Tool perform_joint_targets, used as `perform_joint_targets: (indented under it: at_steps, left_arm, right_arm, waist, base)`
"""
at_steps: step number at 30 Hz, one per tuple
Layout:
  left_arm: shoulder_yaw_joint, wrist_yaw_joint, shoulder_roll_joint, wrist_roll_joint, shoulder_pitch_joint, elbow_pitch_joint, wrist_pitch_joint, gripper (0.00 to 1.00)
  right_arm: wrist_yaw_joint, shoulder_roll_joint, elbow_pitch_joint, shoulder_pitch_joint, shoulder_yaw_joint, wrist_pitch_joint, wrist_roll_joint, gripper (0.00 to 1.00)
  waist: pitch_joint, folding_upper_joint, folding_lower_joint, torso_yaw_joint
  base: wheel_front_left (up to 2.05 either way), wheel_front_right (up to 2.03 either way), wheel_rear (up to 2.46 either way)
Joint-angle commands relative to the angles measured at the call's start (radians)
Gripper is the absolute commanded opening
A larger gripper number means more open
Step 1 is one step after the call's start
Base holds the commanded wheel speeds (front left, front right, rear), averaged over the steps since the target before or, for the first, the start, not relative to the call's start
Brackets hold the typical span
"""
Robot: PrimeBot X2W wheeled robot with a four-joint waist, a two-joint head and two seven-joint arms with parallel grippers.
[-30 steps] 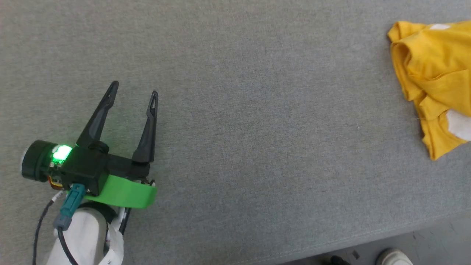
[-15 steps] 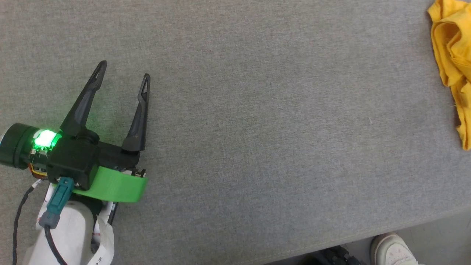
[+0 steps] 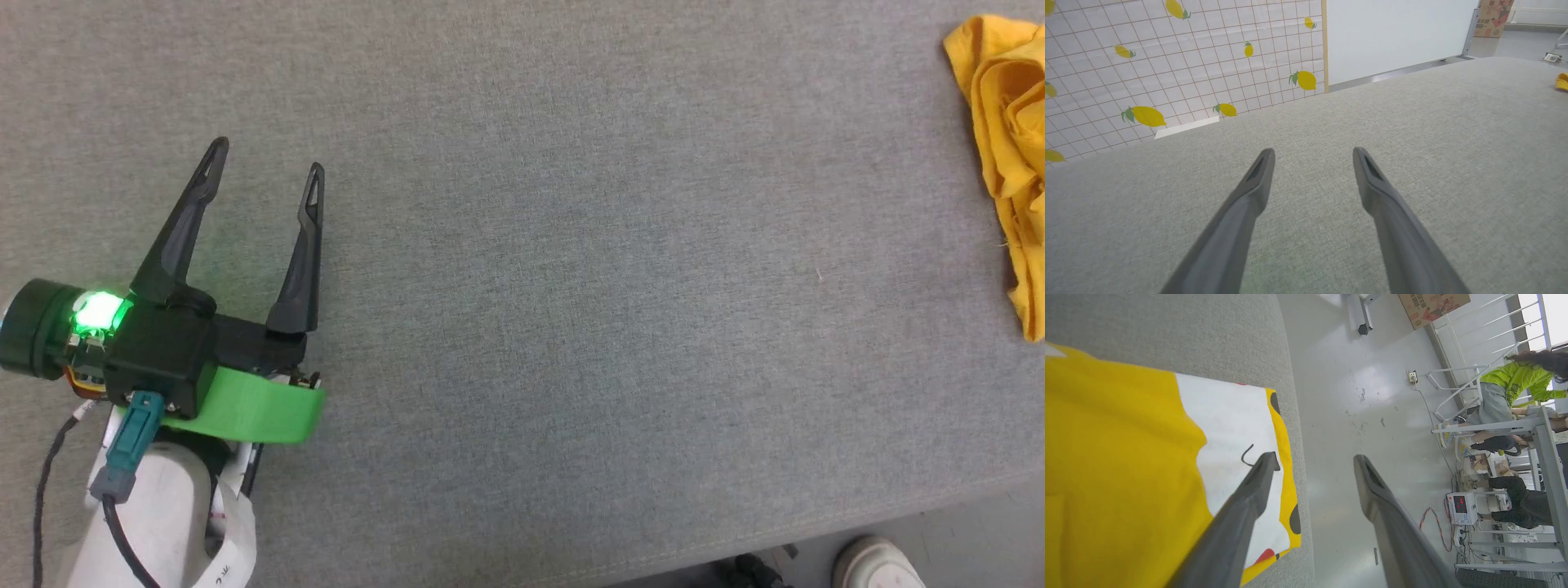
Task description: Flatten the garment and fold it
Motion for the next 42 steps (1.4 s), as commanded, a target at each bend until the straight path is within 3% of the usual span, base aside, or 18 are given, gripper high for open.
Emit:
perform_joint_targets:
  at_steps: [1,8,18,24,25,31,36,42]
  left_arm:
    - [0.004,0.008,-0.006,-0.017,-0.003,0.009,-0.013,1.0]
    - [0.007,0.035,-0.05,-0.054,0.027,0.068,-0.081,1.0]
    - [0.005,0.07,-0.114,-0.106,0.098,0.169,-0.141,1.0]
    - [0.008,0.079,-0.126,-0.107,0.133,0.19,-0.173,1.0]
    - [0.006,0.084,-0.14,-0.11,0.15,0.19,-0.181,1.0]
    - [0.009,0.085,-0.153,-0.12,0.184,0.216,-0.185,1.0]
    - [0.005,0.076,-0.157,-0.128,0.205,0.247,-0.187,1.0]
    - [0.008,0.067,-0.16,-0.14,0.21,0.301,-0.187,1.0]
  right_arm:
    - [-0.002,0.012,0.009,-0.009,-0.008,-0.015,-0.008,1.0]
    - [-0.002,0.084,0.035,0.049,-0.05,-0.136,0.018,1.0]
    - [-0.002,0.27,-0.027,0.247,-0.023,-0.289,0.217,1.0]
    - [-0.002,0.353,-0.187,0.379,0.028,-0.327,0.31,1.0]
    - [-0.002,0.386,-0.293,0.44,0.047,-0.312,0.33,1.0]
    - [-0.002,0.446,-0.467,0.524,0.072,-0.291,0.326,1.0]
    - [-0.002,0.53,-0.571,0.585,0.061,-0.311,0.296,1.0]
    - [-0.002,0.571,-0.604,0.647,0.074,-0.325,0.235,1.0]
  waist:
    - [-0.03,0.0,0.0,0.011]
    - [-0.13,0.0,0.0,0.035]
    - [-0.304,0.0,0.0,0.089]
    - [-0.394,0.0,0.0,0.121]
    - [-0.429,0.0,0.0,0.136]
    - [-0.499,0.0,0.0,0.164]
    - [-0.555,0.0,0.0,0.189]
    - [-0.603,0.0,0.0,0.202]
  base:
    - [0.0,0.0,0.0]
    - [0.0,0.0,0.0]
    - [0.0,0.0,0.0]
    - [0.0,0.0,0.0]
    - [0.0,0.0,0.0]
    - [0.0,0.0,0.0]
    - [0.0,0.0,0.0]
    - [0.0,0.0,0.0]
